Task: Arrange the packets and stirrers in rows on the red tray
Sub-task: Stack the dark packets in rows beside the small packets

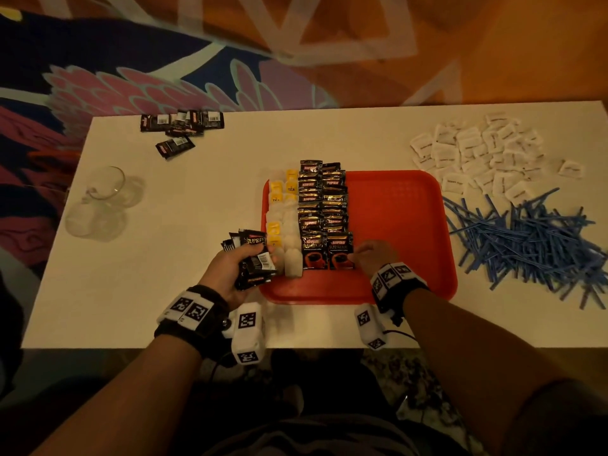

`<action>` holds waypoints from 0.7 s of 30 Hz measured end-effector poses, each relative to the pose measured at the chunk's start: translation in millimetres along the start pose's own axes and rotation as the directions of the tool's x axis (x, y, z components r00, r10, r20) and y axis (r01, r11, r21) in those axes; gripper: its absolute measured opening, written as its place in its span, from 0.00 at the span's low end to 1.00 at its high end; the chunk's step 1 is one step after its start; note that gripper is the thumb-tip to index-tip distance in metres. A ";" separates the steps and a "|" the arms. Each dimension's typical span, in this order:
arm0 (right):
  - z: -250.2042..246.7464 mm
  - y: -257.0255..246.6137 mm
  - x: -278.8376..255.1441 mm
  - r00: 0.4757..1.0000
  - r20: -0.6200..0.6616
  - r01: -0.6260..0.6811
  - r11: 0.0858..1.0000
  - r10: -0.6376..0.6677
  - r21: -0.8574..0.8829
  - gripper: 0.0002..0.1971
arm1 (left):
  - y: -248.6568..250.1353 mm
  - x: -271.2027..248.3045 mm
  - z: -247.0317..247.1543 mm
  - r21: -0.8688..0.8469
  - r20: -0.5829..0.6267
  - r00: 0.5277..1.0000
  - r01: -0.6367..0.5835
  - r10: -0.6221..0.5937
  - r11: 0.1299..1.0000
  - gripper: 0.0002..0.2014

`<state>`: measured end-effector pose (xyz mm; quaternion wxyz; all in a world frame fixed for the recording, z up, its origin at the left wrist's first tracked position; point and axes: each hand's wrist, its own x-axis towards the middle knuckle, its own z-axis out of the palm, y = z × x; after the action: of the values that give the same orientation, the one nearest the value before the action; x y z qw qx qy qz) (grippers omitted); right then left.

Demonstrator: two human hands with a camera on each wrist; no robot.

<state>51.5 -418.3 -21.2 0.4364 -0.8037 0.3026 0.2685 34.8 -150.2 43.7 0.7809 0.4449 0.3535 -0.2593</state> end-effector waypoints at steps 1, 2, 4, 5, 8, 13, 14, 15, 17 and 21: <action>1.4 -0.7 1.0 1.000 -0.001 -0.005 1.000 0.005 0.006 0.07 | 0.2 0.3 -1.1 -0.004 -0.003 1.000 -0.001 0.001 1.000 0.11; 2.4 -1.8 1.2 1.000 -0.004 -0.011 1.000 0.011 0.013 0.07 | 0.0 1.0 -2.1 -0.012 -0.004 1.000 0.001 -0.001 1.000 0.11; 4.0 -2.1 2.3 1.000 -0.004 -0.015 1.000 0.015 0.017 0.07 | -0.3 0.6 -1.9 -0.009 -0.013 1.000 0.002 -0.002 1.000 0.14; 4.6 -1.7 2.9 1.000 -0.002 -0.014 1.000 0.014 0.016 0.07 | -0.6 0.0 -1.3 -0.006 -0.015 1.000 0.000 0.000 1.000 0.16; 5.5 -1.1 3.8 1.000 -0.011 -0.015 0.999 0.016 0.034 0.07 | -1.7 -0.6 -0.5 -0.006 -0.026 1.000 -0.009 0.009 1.000 0.20; 2.2 0.5 0.7 0.998 -0.057 0.009 1.000 -0.008 0.017 0.09 | -4.0 -0.2 0.6 -0.040 -0.002 1.000 -0.011 0.011 0.999 0.14; -0.3 -0.3 -1.1 0.998 -0.061 0.012 1.000 -0.012 -0.008 0.09 | -4.6 -1.0 1.8 -0.041 -0.003 1.000 -0.017 0.017 0.999 0.13; -2.9 -0.4 -1.9 0.998 -0.061 0.020 0.999 -0.022 -0.037 0.09 | -4.9 -2.6 3.8 -0.026 -0.002 1.000 -0.026 0.026 0.999 0.15; -7.8 -1.7 -3.6 0.997 -0.042 0.063 0.992 -0.068 -0.111 0.08 | -5.0 -5.8 8.4 0.035 -0.019 0.998 -0.055 0.056 0.998 0.24; -11.6 -21.0 -23.4 0.973 0.000 0.230 0.970 -0.231 -0.075 0.09 | -1.9 -12.5 21.6 0.087 -0.007 0.995 -0.100 0.101 0.991 0.26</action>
<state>52.8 -413.2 11.9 0.4333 -0.8502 0.1989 0.2234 32.6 -169.0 60.1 0.7710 0.4968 0.3235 -0.2324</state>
